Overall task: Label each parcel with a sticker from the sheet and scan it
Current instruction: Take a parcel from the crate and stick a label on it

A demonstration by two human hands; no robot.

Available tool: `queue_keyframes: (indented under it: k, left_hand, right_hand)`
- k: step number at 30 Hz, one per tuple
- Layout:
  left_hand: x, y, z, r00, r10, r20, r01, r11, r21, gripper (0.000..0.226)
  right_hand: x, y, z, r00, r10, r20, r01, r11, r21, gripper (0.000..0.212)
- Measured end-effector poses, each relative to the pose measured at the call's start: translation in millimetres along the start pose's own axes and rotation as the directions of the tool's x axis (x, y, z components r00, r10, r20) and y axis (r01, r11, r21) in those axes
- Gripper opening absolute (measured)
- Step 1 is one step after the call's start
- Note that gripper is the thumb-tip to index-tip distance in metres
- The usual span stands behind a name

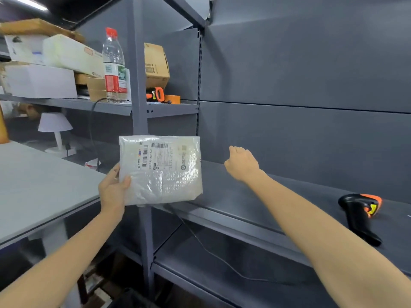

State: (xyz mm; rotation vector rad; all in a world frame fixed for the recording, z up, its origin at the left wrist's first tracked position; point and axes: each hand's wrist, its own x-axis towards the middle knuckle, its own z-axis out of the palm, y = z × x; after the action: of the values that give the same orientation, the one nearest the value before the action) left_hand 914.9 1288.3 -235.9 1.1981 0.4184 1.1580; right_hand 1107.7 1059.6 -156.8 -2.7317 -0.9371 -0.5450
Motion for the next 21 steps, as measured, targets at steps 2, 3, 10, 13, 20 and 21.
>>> queue_keyframes:
  k: [2, 3, 10, 13, 20, 21]
  left_hand:
    - [10, 8, 20, 0.998, 0.029, 0.05, -0.028, 0.999, -0.016, 0.049]
    - [12, 10, 31, 0.996, 0.038, 0.078, -0.036, 0.999, -0.027, 0.049]
    - [7, 5, 114, 0.959, 0.021, 0.284, -0.001, 0.998, -0.07, 0.049]
    - [-3, -2, 150, 0.933, 0.009, 0.359, 0.013, 0.998, -0.06, 0.047]
    - [-29, -13, 225, 0.846, 0.048, 0.531, -0.035, 0.999, -0.035, 0.048]
    - [-33, -11, 233, 0.828, 0.05, 0.558, -0.034, 0.999, -0.04, 0.048]
  right_hand:
    - [0, 6, -4, 1.0, 0.024, -0.006, -0.024, 1.0, 0.015, 0.03]
    - [0, 10, -6, 0.999, 0.04, -0.014, -0.04, 0.999, 0.028, 0.028]
    - [0, 45, -35, 0.986, 0.12, -0.116, -0.115, 0.992, 0.054, 0.043]
    - [-5, 67, -50, 0.975, 0.157, -0.156, -0.147, 0.986, 0.073, 0.048]
    - [-14, 123, -68, 0.966, 0.194, -0.173, -0.187, 0.981, 0.054, 0.042]
    - [-16, 130, -71, 0.967, 0.187, -0.173, -0.184, 0.982, 0.033, 0.045]
